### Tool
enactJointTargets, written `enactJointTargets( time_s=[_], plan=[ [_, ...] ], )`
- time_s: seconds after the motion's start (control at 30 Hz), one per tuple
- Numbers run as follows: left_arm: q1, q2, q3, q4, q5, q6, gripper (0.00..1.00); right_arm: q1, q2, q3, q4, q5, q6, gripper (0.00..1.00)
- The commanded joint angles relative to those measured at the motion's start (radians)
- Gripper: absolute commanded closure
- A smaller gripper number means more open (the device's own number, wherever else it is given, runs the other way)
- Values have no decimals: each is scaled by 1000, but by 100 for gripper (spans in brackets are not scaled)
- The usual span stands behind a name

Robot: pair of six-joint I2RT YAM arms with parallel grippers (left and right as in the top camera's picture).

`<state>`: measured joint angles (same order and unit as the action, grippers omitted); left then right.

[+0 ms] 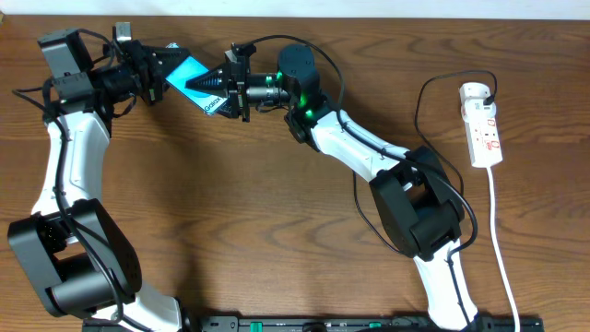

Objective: Plug charger to phone and switch on socket
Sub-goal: 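Rotate the phone with both grippers, swinging it leftward and upward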

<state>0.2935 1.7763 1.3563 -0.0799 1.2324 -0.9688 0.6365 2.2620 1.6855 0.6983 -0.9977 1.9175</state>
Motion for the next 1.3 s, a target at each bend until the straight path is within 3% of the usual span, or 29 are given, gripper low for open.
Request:
enactJointTargets(
  time_s=[0.0,0.37,0.4,0.47,0.6,1.03,1.27],
  plan=[
    [-20,-28,32,10,65,2,93,23,3,0,2,4,-12,69],
    [-20,-28,32,11,66,6,93,23,3,0,2,1,-19,68],
    [-20,-28,32,11,66,6,93,23,3,0,2,1,-19,66],
    [-20,-28,32,11,66,6,93,23,3,0,2,1,-23,52],
    [-19,-28,32,11,65,6,92,17,3,0,2,-1,-31,33],
    [20,-28,32,14,70,14,93,-9,3,0,2,-27,-53,3],
    [98,-28,32,65,216,111,93,-49,3,0,2,-80,-85,1]
  ],
)
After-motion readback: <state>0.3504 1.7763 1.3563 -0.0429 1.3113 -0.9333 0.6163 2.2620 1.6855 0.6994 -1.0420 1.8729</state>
